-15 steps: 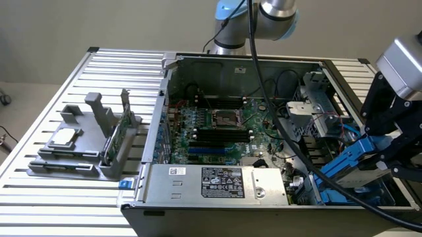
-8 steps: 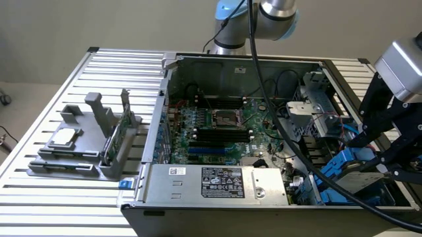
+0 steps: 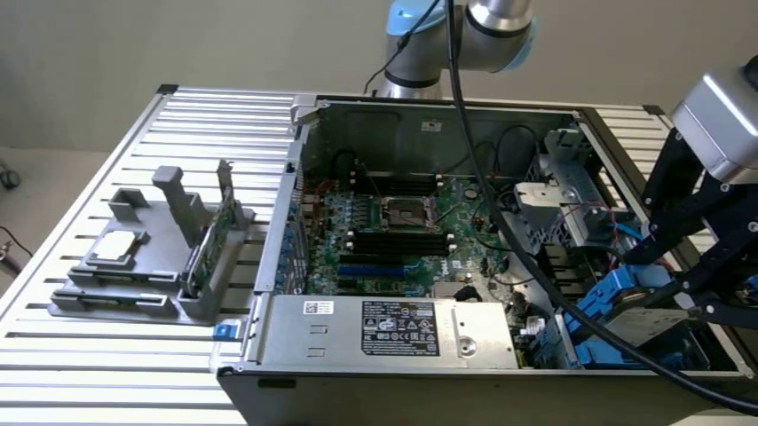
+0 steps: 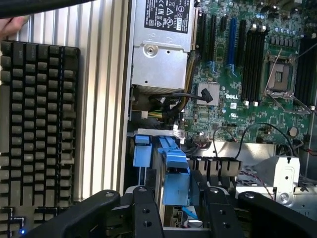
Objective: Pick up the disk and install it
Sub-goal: 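Insert the disk into the insertion slot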
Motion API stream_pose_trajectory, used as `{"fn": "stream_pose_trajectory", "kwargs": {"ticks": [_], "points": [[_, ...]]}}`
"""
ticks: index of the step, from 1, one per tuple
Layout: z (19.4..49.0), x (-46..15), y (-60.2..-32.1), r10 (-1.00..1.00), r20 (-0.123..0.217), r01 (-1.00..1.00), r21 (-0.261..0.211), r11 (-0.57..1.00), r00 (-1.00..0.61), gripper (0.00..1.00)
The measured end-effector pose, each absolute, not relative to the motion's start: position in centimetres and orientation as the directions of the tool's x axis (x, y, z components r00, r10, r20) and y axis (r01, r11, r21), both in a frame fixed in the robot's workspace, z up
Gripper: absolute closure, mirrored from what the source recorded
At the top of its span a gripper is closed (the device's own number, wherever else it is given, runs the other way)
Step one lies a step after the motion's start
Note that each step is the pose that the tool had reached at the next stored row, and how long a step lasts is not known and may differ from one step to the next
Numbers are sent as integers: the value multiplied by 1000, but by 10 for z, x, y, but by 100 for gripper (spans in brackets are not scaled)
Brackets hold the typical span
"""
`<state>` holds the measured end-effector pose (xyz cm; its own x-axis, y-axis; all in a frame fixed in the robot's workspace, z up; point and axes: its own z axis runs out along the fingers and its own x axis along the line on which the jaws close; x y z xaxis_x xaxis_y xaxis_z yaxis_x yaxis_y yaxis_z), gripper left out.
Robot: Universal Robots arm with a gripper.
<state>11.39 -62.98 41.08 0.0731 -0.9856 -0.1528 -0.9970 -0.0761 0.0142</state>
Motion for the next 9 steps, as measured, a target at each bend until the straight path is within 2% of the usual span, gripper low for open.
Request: {"fn": "stream_pose_trajectory", "kwargs": {"ticks": [4, 9], "points": [[425, 114, -630, -985, -153, -996, 14, -86, 83, 59], [427, 114, -630, -984, -153, -995, 14, -94, 91, 59]]}}
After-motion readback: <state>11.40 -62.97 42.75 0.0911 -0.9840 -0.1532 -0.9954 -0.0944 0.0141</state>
